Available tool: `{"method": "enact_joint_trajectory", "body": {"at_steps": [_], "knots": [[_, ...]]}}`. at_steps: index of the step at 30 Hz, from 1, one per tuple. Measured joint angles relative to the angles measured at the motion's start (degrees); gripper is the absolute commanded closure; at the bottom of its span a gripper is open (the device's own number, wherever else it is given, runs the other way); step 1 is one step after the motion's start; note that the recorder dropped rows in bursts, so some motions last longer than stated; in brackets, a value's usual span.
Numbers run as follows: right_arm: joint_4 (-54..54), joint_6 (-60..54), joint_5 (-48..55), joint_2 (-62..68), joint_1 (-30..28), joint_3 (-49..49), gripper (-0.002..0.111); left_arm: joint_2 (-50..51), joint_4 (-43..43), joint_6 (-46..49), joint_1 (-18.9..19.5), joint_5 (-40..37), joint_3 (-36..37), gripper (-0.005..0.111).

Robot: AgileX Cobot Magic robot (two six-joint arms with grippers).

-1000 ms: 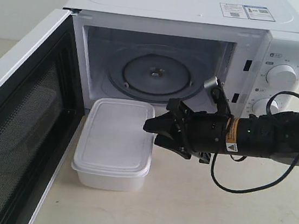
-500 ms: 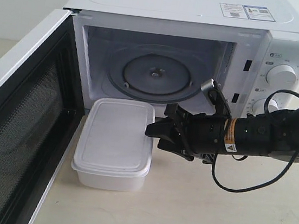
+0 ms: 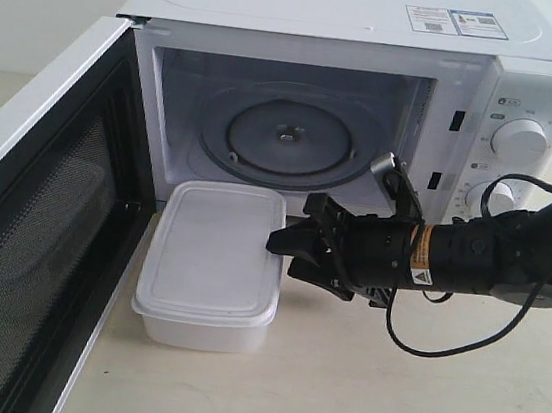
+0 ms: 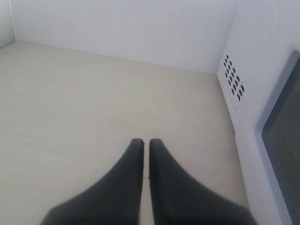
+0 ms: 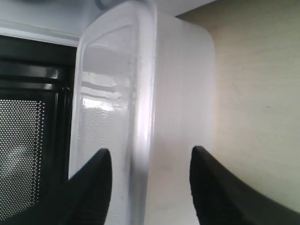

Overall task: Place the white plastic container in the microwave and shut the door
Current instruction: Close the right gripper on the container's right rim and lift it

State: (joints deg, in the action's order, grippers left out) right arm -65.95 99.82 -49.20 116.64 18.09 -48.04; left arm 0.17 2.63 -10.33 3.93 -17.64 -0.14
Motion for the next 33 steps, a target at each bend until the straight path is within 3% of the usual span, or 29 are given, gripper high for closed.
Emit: {"method": "enact_joint_trajectory", "body": {"at_steps": [15,21,28,33], "knots": [[-0.7,-0.1,0.4,0.1,1.1,-1.3,0.064,0.0,0.0,0.0,0.0,0.0,0.0,0.102],[-2.7,1.8,0.7,0.1,1.2,-3.1,0.088,0.0,0.0,0.0,0.0,0.0,0.0,0.102],[-4.8,2.3,1.2,0.1,1.2,-3.3,0.108,0.0,0.0,0.0,0.0,0.0,0.0,0.102],[-5.3,2.3,1.3,0.1,1.2,-3.3,0.108,0.0,0.0,0.0,0.0,0.0,0.0,0.102]]}}
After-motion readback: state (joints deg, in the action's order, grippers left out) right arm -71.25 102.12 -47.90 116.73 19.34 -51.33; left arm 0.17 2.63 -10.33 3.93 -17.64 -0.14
